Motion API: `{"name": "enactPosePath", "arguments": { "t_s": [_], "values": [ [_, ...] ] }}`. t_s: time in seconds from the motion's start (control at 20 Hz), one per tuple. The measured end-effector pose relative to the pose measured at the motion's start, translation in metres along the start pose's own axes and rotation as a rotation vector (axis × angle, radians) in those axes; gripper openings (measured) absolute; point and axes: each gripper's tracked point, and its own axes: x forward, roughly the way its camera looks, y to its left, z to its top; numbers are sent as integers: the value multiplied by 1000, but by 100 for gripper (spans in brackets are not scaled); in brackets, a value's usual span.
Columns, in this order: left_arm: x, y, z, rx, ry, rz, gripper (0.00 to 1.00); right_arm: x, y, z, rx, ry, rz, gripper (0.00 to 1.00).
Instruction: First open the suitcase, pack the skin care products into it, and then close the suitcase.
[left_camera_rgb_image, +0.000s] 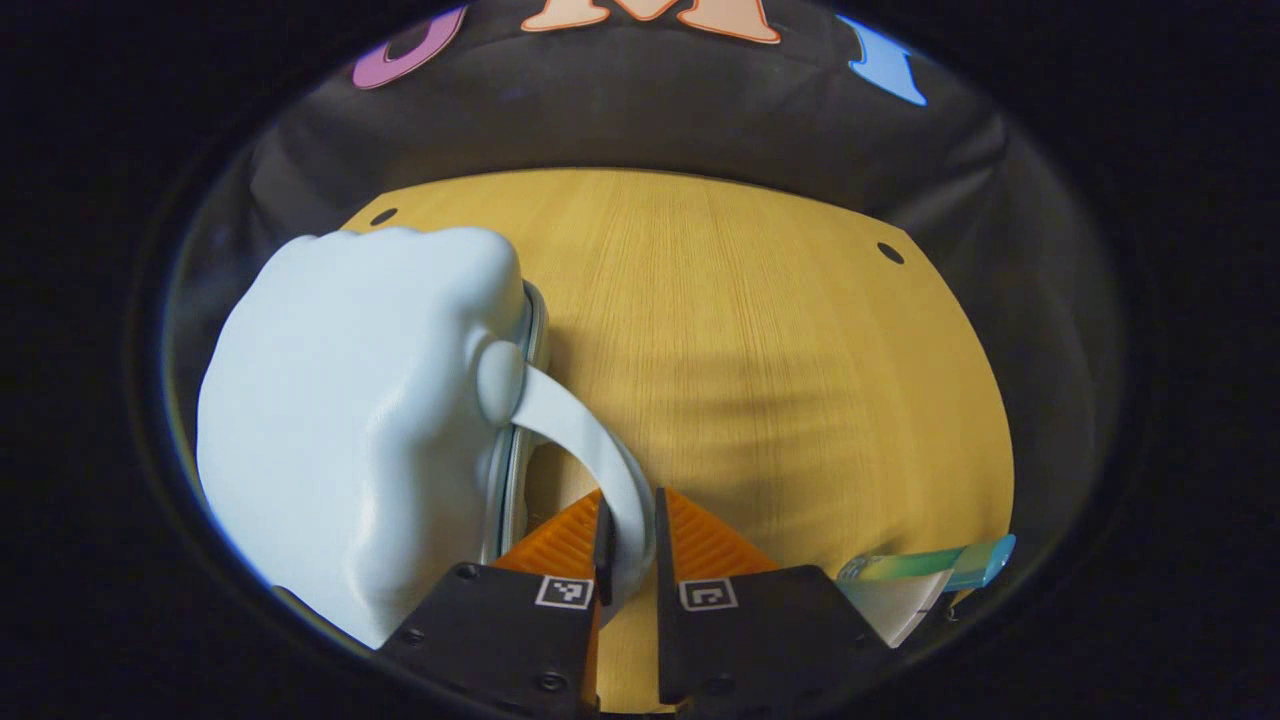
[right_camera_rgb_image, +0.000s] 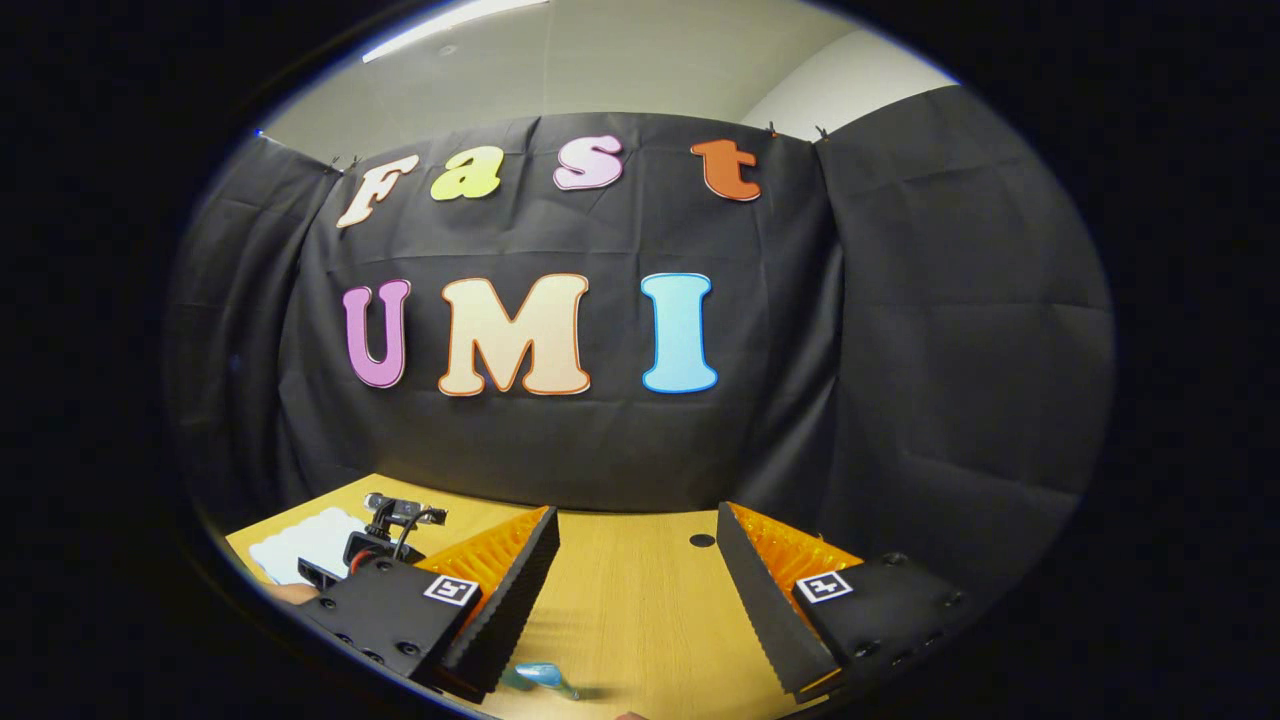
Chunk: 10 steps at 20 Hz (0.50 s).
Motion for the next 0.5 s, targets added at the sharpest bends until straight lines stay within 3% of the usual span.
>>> {"name": "enactPosePath", "arguments": {
  "t_s": [0.1,0.25,0.35,0.5],
  "values": [
    [-5,0,2,7,-1,6,7,-2,5,0,-10,-9,16,99],
    [-13,-2,13,76,-50,53,1,-4,12,3,-25,-25,37,100],
    [-27,-2,23,121,-87,58,0,-4,17,3,-26,-30,50,100],
    [-51,-2,35,110,-119,39,0,-2,23,2,-10,-29,68,99]
  ]
}}
